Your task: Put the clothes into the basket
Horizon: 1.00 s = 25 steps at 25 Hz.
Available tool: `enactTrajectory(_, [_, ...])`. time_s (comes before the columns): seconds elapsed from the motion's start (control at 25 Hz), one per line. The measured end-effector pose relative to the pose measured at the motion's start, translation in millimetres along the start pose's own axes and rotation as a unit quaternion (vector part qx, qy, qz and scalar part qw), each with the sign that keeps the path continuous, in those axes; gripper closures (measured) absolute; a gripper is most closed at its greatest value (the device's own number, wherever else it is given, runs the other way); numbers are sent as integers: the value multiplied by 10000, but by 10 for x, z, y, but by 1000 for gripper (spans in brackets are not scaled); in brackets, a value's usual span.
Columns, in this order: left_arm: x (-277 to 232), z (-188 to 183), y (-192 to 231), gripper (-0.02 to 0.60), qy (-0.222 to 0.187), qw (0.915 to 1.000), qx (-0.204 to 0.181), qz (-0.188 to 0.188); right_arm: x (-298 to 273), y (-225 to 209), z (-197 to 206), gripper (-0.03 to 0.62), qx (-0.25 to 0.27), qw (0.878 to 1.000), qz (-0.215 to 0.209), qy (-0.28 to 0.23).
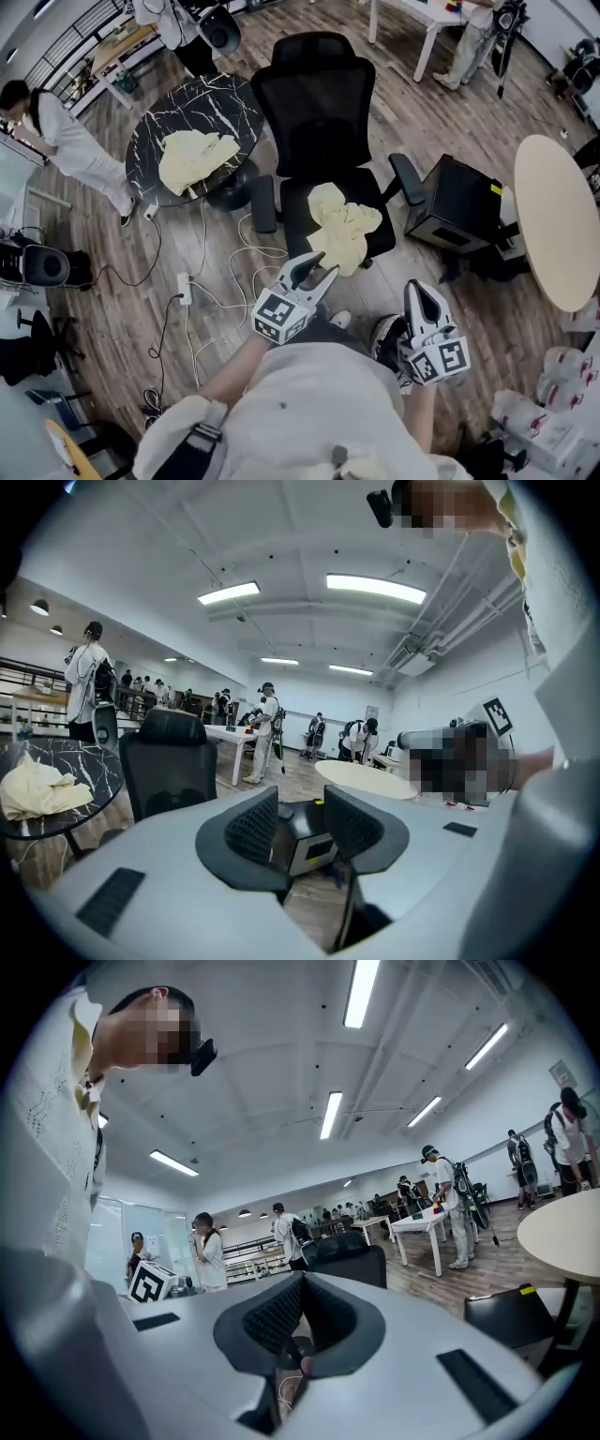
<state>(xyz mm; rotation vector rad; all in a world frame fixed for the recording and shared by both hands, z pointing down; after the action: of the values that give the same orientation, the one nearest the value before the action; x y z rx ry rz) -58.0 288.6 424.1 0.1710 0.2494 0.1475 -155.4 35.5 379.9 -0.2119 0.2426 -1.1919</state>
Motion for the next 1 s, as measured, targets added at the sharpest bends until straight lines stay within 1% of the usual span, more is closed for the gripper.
enactTrajectory(0.2, [-281,168,207,413,282,9996,7,-6,-15,-126,18,586,-24,9997,230,107])
enactTrajectory(0.44, [-677,453,613,405,676,9975,-184,27,-273,-205,11,586,-64,9984,496,245])
enactTrajectory(0.6, [-931,588,952,405,983,9949,-178,135,-596,-266,41,586,-327,9970,625,312])
enactTrajectory(0.76, [-1167,709,1307,405,1198,9923,-204,224,-1025,-299,58,586,-296,9964,645,456])
enactTrajectory(1.0, [-1440,942,1882,405,1581,9867,-197,311,-1590,-307,98,586,-376,9952,749,508])
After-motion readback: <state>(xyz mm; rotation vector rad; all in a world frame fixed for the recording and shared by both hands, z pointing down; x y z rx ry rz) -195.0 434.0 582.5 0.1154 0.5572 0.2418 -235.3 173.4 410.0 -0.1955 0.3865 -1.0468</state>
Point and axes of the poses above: the fingertips, and each gripper's own axes: x backward along the fingers, y to its left, z out of its underside, the point moved 9 cm from there along x, backward along the fingers, and after that the axes turned 4 degrees about -z, right-handed, at the moved point
